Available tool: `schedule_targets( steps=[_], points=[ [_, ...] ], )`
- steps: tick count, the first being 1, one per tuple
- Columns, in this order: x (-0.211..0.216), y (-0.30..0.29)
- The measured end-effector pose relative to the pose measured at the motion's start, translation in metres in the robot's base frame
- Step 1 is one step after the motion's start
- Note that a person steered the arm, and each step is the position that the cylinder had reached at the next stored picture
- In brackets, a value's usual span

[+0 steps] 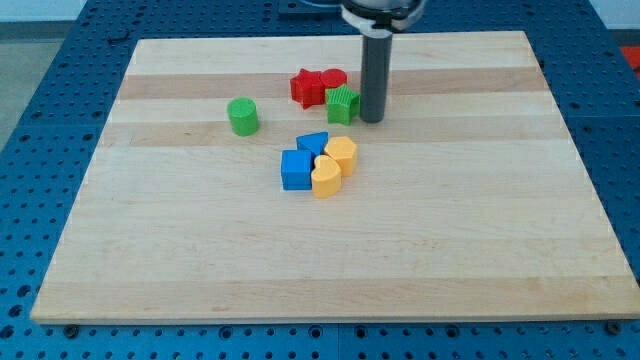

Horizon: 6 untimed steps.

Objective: Push the green star towards left

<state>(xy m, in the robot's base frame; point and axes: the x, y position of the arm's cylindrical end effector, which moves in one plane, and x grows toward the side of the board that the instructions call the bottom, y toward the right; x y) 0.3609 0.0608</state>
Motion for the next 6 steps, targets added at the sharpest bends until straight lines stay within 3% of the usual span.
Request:
schedule_targets(
  steps=[1, 3, 6],
  points=[
    [-0.015, 0.023],
    [-0.034, 0.002],
    [0.010, -0.064]
  ],
)
